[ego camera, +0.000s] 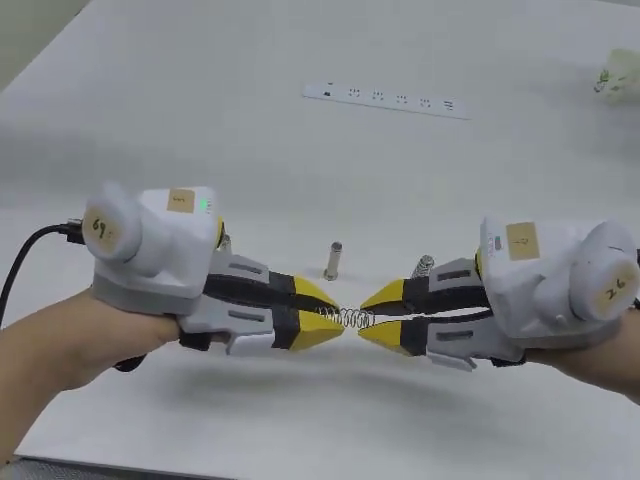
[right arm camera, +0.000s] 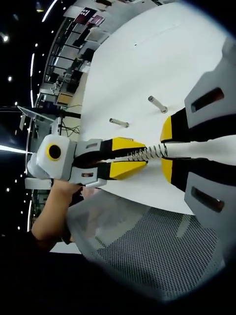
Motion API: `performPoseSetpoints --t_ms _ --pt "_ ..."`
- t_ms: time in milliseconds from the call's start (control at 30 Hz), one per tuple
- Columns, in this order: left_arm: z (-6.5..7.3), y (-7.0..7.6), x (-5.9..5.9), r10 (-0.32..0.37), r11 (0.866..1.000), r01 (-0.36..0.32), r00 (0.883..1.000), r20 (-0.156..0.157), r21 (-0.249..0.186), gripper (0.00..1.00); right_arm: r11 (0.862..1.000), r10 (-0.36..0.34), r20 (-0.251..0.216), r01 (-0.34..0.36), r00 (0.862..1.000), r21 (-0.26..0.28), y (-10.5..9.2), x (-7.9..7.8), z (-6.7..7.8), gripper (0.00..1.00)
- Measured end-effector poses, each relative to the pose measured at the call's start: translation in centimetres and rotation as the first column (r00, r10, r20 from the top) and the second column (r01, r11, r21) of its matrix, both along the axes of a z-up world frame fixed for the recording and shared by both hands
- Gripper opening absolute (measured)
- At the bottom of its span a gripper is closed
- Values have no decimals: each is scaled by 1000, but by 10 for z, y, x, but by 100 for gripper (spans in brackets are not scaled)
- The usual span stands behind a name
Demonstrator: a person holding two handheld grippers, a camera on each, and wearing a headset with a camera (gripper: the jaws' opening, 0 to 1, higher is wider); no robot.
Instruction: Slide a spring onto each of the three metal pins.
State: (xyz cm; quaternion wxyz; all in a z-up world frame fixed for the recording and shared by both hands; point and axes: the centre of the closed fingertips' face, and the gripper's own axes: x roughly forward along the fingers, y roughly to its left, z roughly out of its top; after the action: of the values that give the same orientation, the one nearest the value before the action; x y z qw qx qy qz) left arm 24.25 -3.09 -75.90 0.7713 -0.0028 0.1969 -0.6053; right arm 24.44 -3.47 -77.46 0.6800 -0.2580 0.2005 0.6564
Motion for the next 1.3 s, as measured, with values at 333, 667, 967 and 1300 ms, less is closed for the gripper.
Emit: performPoseSetpoints --t_ms 333,667,967,1300 --pt "-8 0 -2 -1 1000 1 1000 -3 13 2 997 80 46 -79 996 -20 3 -1 20 7" --pt "-13 0 -2 -12 999 11 1000 10 36 2 992 108 6 -108 994 67 22 -8 39 8" --pt "-8 -5 -2 -16 1000 15 1000 26 25 2 986 73 -29 -67 997 154 32 -7 50 8" --pt "-4 -8 0 -25 999 24 999 38 21 2 974 41 -9 -38 999 221 37 -6 56 8"
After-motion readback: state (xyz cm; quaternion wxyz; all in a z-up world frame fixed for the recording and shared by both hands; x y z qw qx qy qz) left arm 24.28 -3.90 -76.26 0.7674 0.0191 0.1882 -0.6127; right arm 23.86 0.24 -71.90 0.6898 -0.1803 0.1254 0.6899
